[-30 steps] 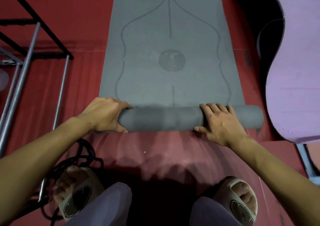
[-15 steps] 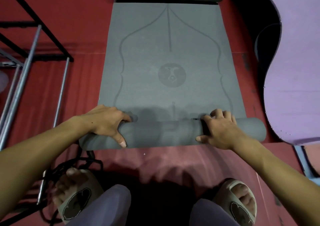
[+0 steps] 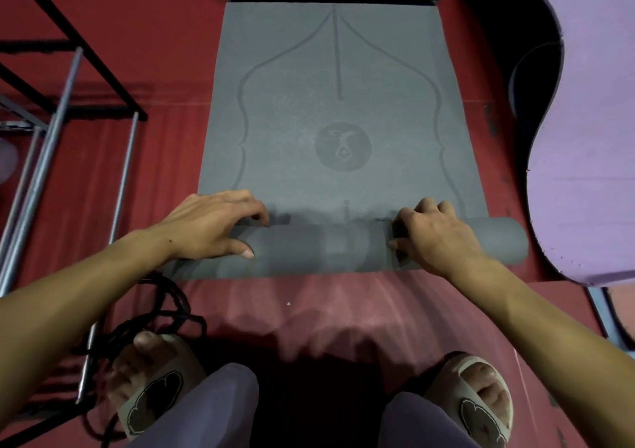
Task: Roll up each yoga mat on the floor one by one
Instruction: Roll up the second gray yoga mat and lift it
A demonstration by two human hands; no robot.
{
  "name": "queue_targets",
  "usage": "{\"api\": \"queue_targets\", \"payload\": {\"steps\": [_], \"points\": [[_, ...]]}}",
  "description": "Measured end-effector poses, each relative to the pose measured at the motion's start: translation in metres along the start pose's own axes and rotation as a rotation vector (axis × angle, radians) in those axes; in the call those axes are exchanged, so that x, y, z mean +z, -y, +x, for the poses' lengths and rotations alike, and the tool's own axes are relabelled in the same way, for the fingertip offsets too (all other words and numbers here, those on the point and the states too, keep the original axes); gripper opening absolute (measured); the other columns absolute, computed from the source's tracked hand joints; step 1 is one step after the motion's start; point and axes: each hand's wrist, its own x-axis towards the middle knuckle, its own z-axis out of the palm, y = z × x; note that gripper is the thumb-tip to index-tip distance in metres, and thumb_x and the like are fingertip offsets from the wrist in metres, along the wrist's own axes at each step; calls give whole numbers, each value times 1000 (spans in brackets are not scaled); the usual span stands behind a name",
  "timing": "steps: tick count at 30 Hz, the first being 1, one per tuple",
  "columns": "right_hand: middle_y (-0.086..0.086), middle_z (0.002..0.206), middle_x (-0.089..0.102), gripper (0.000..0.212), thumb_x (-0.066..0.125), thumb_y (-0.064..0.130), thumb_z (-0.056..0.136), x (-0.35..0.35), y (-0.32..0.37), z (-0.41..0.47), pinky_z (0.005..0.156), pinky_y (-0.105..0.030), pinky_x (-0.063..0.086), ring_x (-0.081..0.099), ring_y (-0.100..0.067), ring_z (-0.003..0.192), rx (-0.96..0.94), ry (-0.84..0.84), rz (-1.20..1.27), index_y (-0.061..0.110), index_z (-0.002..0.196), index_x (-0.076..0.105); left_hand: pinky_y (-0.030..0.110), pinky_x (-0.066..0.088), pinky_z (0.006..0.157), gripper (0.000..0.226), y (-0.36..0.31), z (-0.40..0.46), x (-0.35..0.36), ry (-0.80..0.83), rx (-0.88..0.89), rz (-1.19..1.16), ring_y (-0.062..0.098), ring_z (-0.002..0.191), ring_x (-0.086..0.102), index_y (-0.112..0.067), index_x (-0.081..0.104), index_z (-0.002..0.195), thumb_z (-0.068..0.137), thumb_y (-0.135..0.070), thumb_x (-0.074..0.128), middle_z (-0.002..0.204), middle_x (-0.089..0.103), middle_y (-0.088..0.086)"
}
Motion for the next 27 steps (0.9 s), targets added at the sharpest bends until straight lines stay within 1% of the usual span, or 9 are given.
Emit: {"api": "queue_targets", "payload": {"steps": [3, 6, 10, 12, 14, 16, 19, 22, 27], "points": [[-8, 128, 51, 48, 57, 55, 101, -1, -1, 1, 90, -47, 53, 46, -32, 119, -19, -20, 34, 24, 138, 59, 36, 52, 77, 51, -1, -1, 1, -16, 7, 9, 1, 120, 54, -55, 45, 127, 85, -59, 75, 129, 48, -29], [-10, 129, 55, 52, 59, 52, 101, -1, 0, 2, 94, -48, 53, 47, -33, 120, -23, -42, 78, 22, 143, 54, 35, 50, 78, 49, -5, 1, 1, -23, -3, 18, 3, 123, 53, -55, 45, 127, 88, -52, 74, 131, 48, -29], [-10, 118, 61, 45, 56, 50, 103, 3, -2, 2, 88, -46, 52, 51, -32, 114, -27, -93, 94, 13, 129, 57, 32, 45, 76, 47, -6, 4, -1, -21, -46, 32, 4, 126, 53, -54, 44, 129, 91, -49, 71, 133, 50, -29], [-9, 111, 63, 42, 52, 51, 104, 4, -4, 1, 83, -44, 52, 54, -31, 109, -47, -125, 75, 13, 119, 57, 32, 42, 76, 49, -8, 7, -2, -22, -68, 43, 5, 128, 53, -54, 43, 131, 92, -45, 70, 134, 51, -29], [-8, 111, 64, 42, 49, 53, 103, 6, -5, 0, 84, -43, 50, 54, -30, 109, -64, -138, 73, 14, 116, 58, 32, 39, 78, 51, -12, 9, -3, -22, -88, 50, 6, 127, 52, -55, 41, 133, 94, -40, 70, 136, 52, -30], [-8, 114, 64, 46, 51, 56, 101, 7, -6, 0, 88, -42, 48, 53, -30, 112, -73, -127, 82, 14, 119, 60, 33, 38, 80, 53, -17, 10, -4, -11, -102, 57, 8, 127, 51, -57, 39, 134, 95, -37, 69, 138, 53, -31], [-8, 119, 63, 62, 59, 66, 91, 5, -9, 1, 94, -42, 48, 51, -30, 115, -94, -82, 85, 15, 124, 61, 34, 38, 81, 53, -21, 11, -8, 14, -120, 47, 9, 129, 52, -60, 40, 133, 94, -37, 68, 139, 53, -31], [-11, 134, 56, 78, 66, 73, 81, 4, -6, 1, 102, -45, 48, 46, -35, 122, -86, -58, 23, 17, 135, 61, 33, 40, 79, 53, -21, 13, -10, 11, -150, 17, 7, 128, 53, -60, 44, 132, 93, -35, 69, 138, 52, -28], [-10, 122, 48, 77, 61, 78, 78, 6, 2, 1, 90, -48, 53, 45, -34, 108, -97, -144, -100, 18, 126, 64, 31, 38, 71, 49, -23, 18, -12, -37, -197, 23, 7, 117, 56, -58, 53, 134, 95, -34, 69, 129, 45, -22]]}}
